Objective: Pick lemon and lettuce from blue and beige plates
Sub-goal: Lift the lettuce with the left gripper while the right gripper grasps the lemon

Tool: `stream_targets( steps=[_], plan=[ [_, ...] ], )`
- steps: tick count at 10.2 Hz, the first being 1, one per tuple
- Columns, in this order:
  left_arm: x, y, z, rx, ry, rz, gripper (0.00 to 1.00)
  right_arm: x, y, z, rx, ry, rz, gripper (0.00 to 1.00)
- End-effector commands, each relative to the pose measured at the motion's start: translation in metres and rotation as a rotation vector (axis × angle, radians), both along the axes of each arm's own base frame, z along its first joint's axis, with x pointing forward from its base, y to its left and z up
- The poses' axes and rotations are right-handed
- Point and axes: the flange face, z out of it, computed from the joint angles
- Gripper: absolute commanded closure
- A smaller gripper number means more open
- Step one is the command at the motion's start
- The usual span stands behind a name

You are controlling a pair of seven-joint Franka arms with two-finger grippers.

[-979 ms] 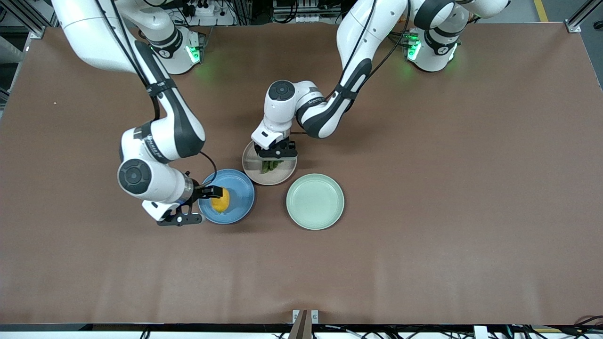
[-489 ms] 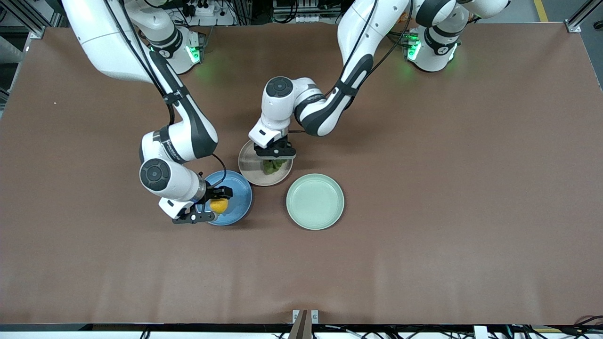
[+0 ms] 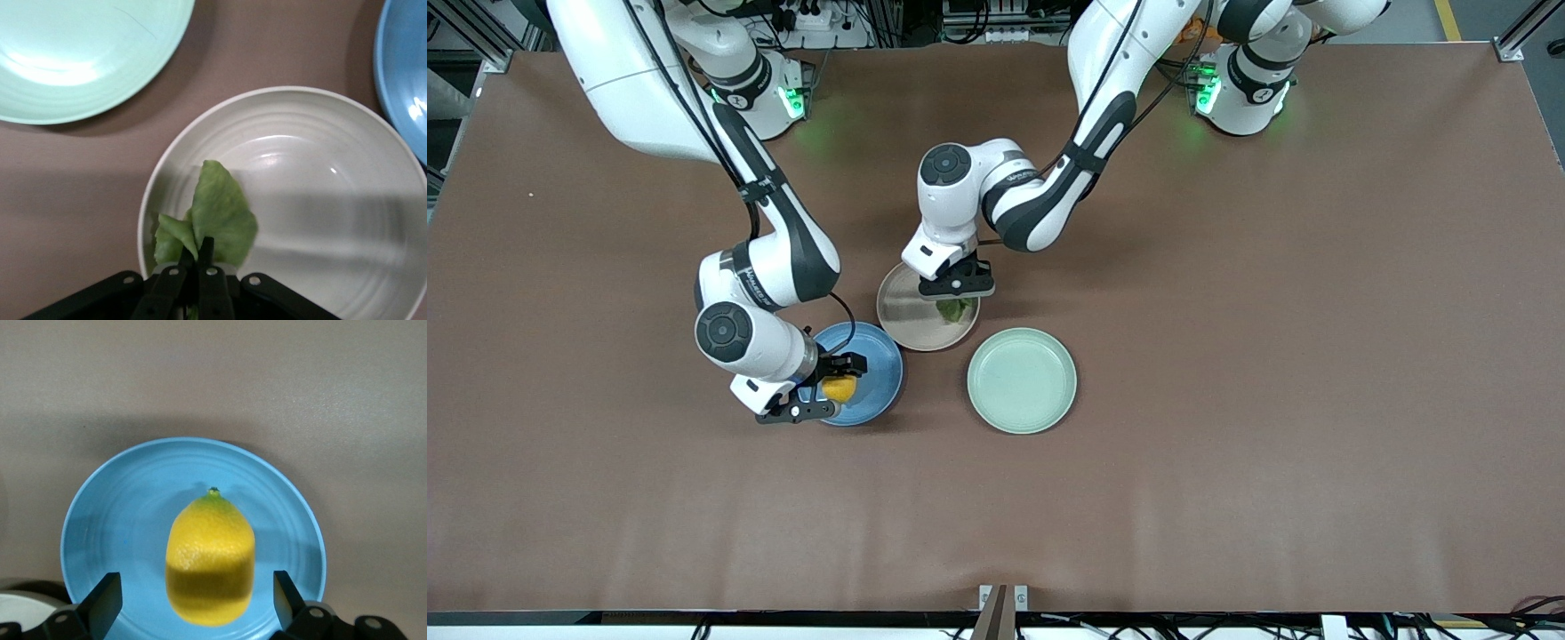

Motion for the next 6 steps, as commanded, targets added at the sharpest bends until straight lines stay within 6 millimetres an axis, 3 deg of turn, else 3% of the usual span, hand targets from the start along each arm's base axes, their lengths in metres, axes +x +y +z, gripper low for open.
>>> stream_targets(
  steps=[1, 4, 6],
  plan=[
    [-0.002, 0.011, 0.040, 0.068, -0.007, 0.020, 1.00, -0.001, 0.006, -0.014, 0.003, -0.009, 0.016, 0.00],
    [-0.014, 0.036, 0.048, 0.138, 0.028, 0.016, 1.00, -0.001, 0.005, -0.023, 0.001, -0.013, 0.015, 0.00],
    [-0.002, 0.056, 0.064, 0.142, 0.030, 0.034, 1.00, -0.001, 0.006, -0.029, -0.009, -0.018, 0.027, 0.00]
  ],
)
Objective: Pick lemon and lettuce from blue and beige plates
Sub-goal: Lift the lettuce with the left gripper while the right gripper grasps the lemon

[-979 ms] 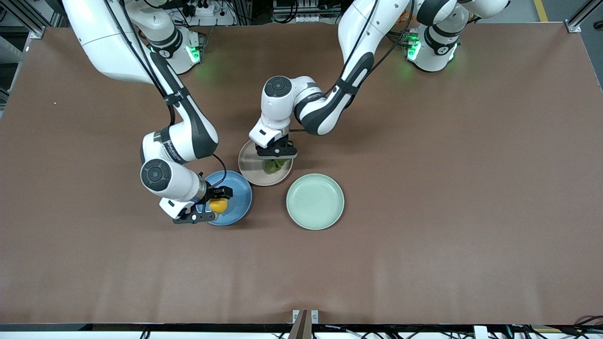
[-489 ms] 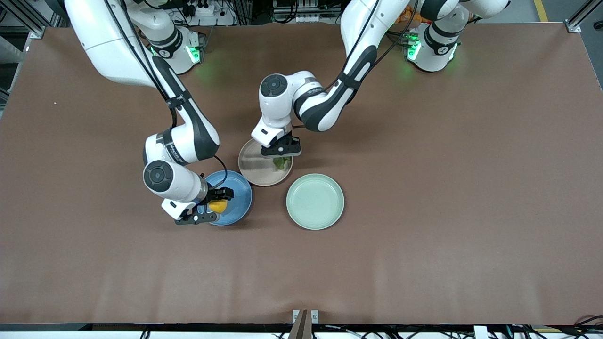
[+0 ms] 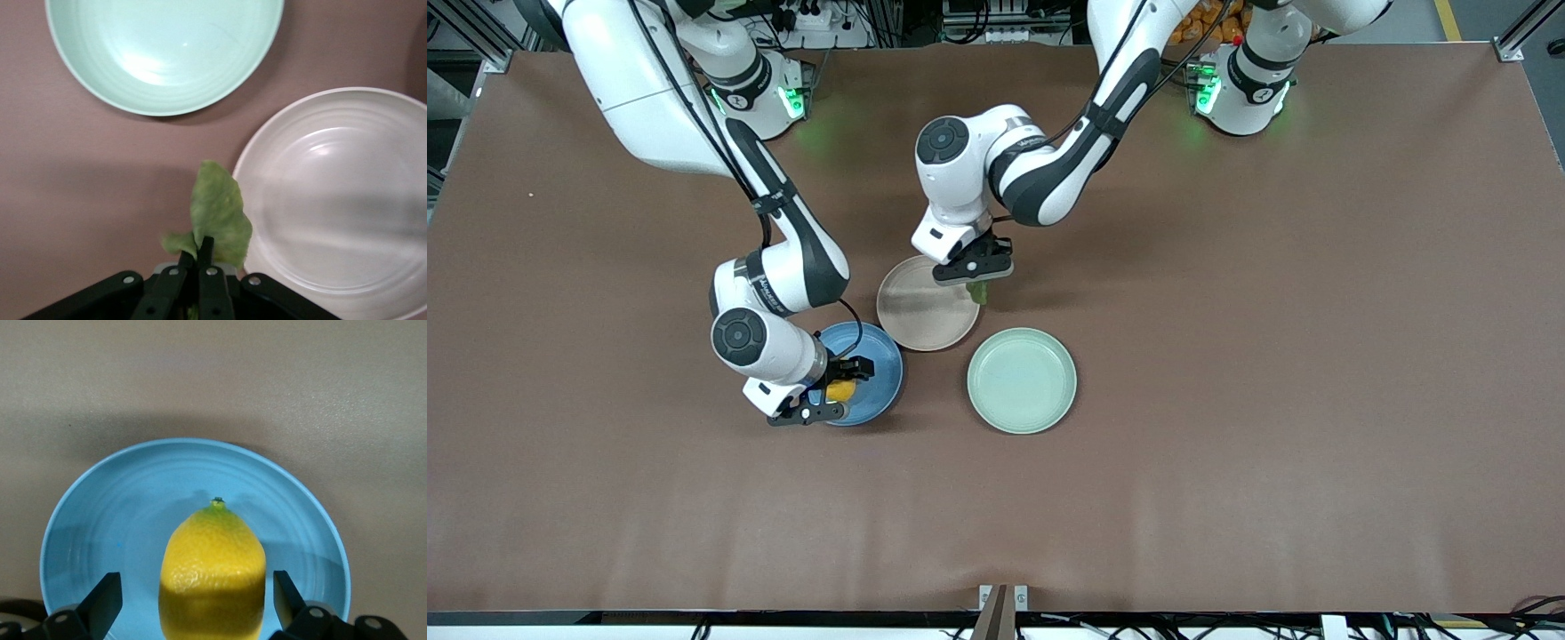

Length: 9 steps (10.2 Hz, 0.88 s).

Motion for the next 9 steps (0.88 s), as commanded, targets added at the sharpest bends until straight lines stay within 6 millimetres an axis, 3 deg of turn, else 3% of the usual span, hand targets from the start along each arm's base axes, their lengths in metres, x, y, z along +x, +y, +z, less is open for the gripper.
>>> stream_targets(
  steps=[1, 4, 6, 9],
  plan=[
    [0.012, 0.031, 0.030, 0.036, -0.013, 0.019, 1.00, 0.000, 0.001, -0.005, -0.008, -0.011, 0.018, 0.05],
    [0.053, 0.062, 0.066, -0.001, -0.039, 0.075, 1.00, 0.001, -0.002, -0.005, -0.011, -0.002, 0.014, 0.77],
    [0.091, 0.096, 0.075, -0.011, -0.040, 0.089, 1.00, 0.001, -0.004, -0.004, -0.010, 0.000, 0.011, 0.97],
    [0.144, 0.156, 0.085, -0.012, -0.045, 0.109, 1.00, 0.003, -0.007, -0.002, -0.010, 0.005, 0.004, 1.00]
  ],
)
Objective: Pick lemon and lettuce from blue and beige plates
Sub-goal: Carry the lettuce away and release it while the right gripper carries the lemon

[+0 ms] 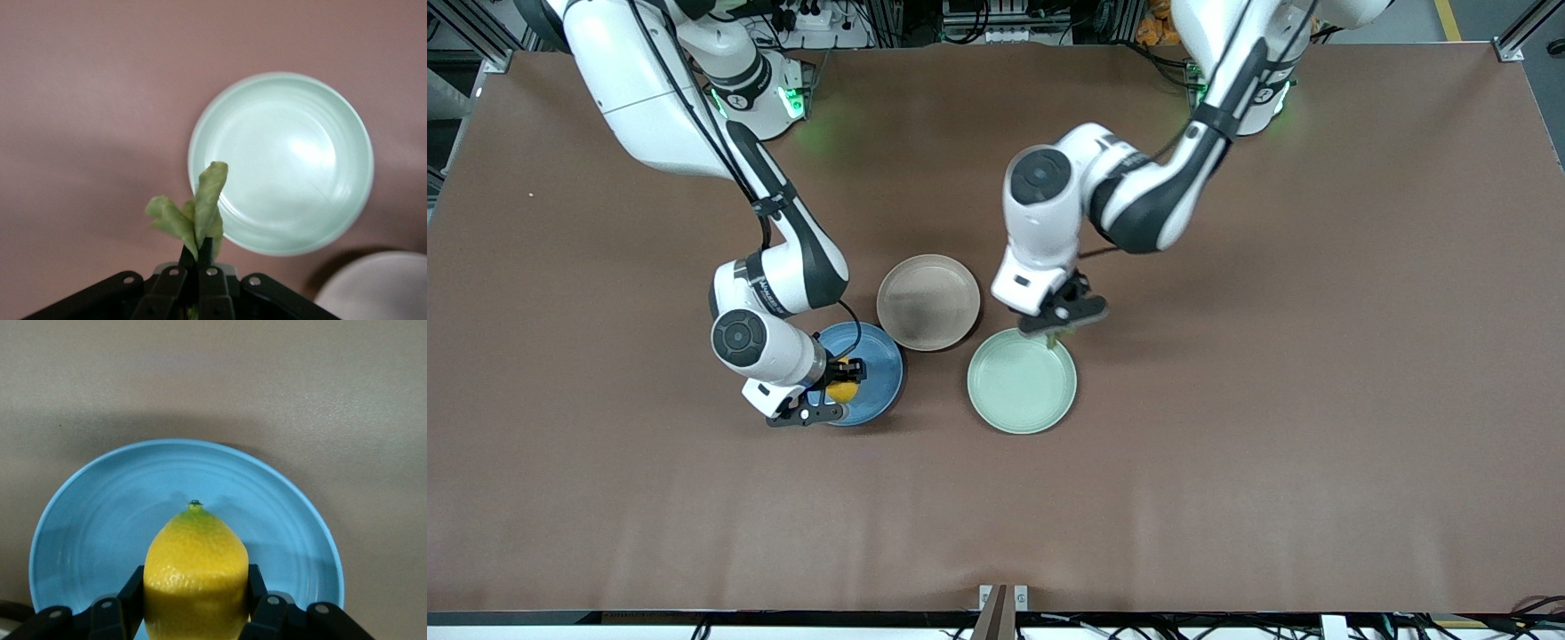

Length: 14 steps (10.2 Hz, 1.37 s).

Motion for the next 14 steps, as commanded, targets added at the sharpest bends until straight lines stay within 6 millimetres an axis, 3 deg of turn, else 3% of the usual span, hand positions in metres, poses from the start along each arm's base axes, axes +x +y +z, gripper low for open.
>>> stream_targets(
  steps=[1, 3, 6, 9, 11, 12, 13, 14],
  plan=[
    [0.029, 0.044, 0.017, 0.007, -0.011, -0.003, 1.00, 0.005, -0.012, 0.004, -0.007, 0.014, -0.006, 1.00],
    [0.057, 0.088, 0.025, 0.006, -0.014, 0.000, 1.00, 0.012, -0.023, 0.019, -0.008, 0.049, -0.009, 1.00],
    [0.106, 0.173, 0.038, -0.017, -0.016, 0.031, 1.00, 0.028, -0.046, 0.054, -0.011, 0.108, -0.007, 1.00],
    [0.133, 0.249, 0.038, -0.035, 0.006, -0.005, 1.00, 0.033, -0.094, 0.080, 0.001, 0.127, 0.045, 1.00],
    [0.142, 0.282, 0.031, -0.036, 0.023, -0.045, 1.00, 0.035, -0.130, 0.095, 0.003, 0.127, 0.088, 1.00],
    [0.142, 0.284, 0.032, -0.043, 0.025, -0.064, 0.82, 0.036, -0.154, 0.104, 0.009, 0.129, 0.089, 1.00],
    [0.142, 0.288, 0.031, -0.041, 0.031, -0.086, 0.01, 0.036, -0.168, 0.113, 0.005, 0.125, 0.081, 1.00],
    [0.142, 0.290, 0.031, -0.041, 0.032, -0.103, 0.00, 0.034, -0.186, 0.123, -0.019, 0.122, 0.075, 1.00]
  ],
)
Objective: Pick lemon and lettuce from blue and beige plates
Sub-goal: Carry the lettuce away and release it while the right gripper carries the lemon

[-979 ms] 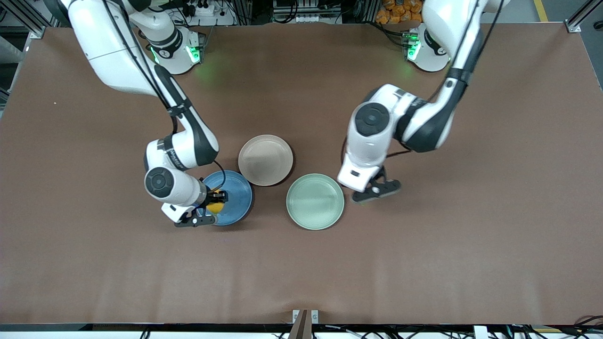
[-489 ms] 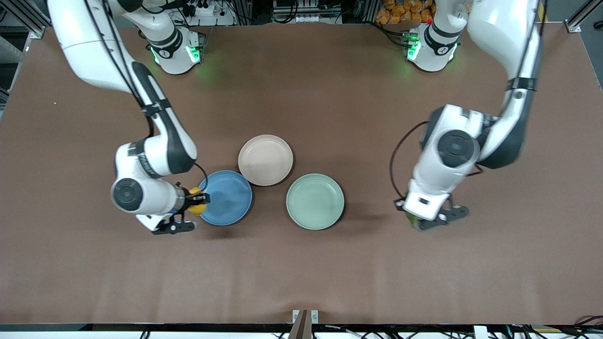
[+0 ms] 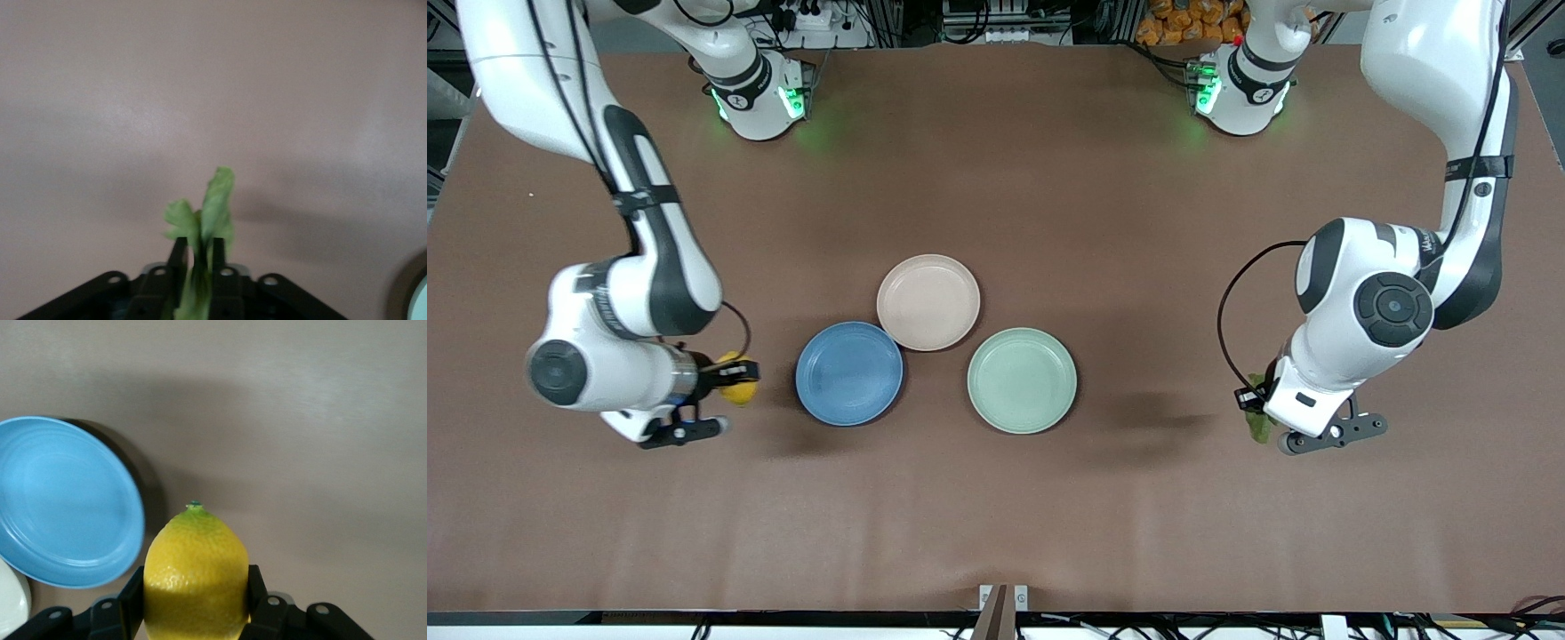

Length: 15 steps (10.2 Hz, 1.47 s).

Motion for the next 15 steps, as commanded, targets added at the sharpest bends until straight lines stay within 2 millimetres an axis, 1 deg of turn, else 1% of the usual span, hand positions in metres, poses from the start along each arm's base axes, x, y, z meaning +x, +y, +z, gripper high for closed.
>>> stream_targets(
  steps=[1, 2, 3, 4, 5, 6, 7, 8, 9, 10, 12, 13, 14, 15],
  plan=[
    [0.000, 0.010, 0.002, -0.019, 0.014, -0.037, 0.00, -0.009, -0.027, 0.034, -0.034, -0.006, 0.004, 1.00],
    [0.000, 0.018, -0.001, -0.017, 0.022, -0.071, 0.00, -0.012, -0.043, 0.044, -0.042, -0.006, -0.017, 1.00],
    [0.001, 0.034, -0.003, -0.020, 0.028, -0.053, 0.00, -0.017, -0.055, 0.048, -0.046, -0.004, -0.034, 1.00],
    [-0.003, 0.040, -0.008, -0.018, 0.044, -0.045, 0.00, -0.024, -0.066, 0.047, -0.047, 0.001, -0.053, 1.00],
    [-0.011, 0.047, -0.009, -0.016, 0.056, -0.026, 0.00, -0.028, -0.076, 0.046, -0.047, 0.007, -0.067, 1.00],
    [-0.013, 0.065, -0.013, -0.015, 0.068, 0.001, 0.00, -0.031, -0.077, 0.041, -0.051, 0.015, -0.066, 1.00],
    [-0.016, 0.067, -0.019, -0.032, 0.082, 0.019, 0.00, -0.033, -0.080, 0.032, -0.068, 0.009, -0.057, 1.00],
    [-0.021, 0.068, -0.021, -0.042, 0.093, 0.027, 0.00, -0.038, -0.086, 0.017, -0.083, -0.004, -0.056, 1.00],
    [-0.027, 0.078, -0.025, -0.040, 0.105, 0.041, 0.00, -0.046, -0.091, 0.002, -0.082, -0.020, -0.063, 1.00],
    [-0.038, 0.081, -0.019, -0.051, 0.108, 0.053, 0.00, -0.052, -0.091, -0.010, -0.081, -0.030, -0.062, 1.00],
    [-0.069, 0.086, -0.008, -0.068, 0.124, 0.072, 0.00, -0.061, -0.087, -0.029, -0.078, -0.062, -0.058, 1.00],
    [-0.079, 0.089, 0.003, -0.068, 0.115, 0.075, 0.00, -0.067, -0.088, -0.042, -0.078, -0.080, -0.058, 1.00],
    [-0.090, 0.096, 0.007, -0.066, 0.119, 0.086, 0.00, -0.073, -0.087, -0.051, -0.077, -0.099, -0.058, 1.00],
    [-0.107, 0.097, 0.008, -0.065, 0.131, 0.088, 0.00, -0.078, -0.087, -0.060, -0.076, -0.111, -0.050, 1.00]
  ],
)
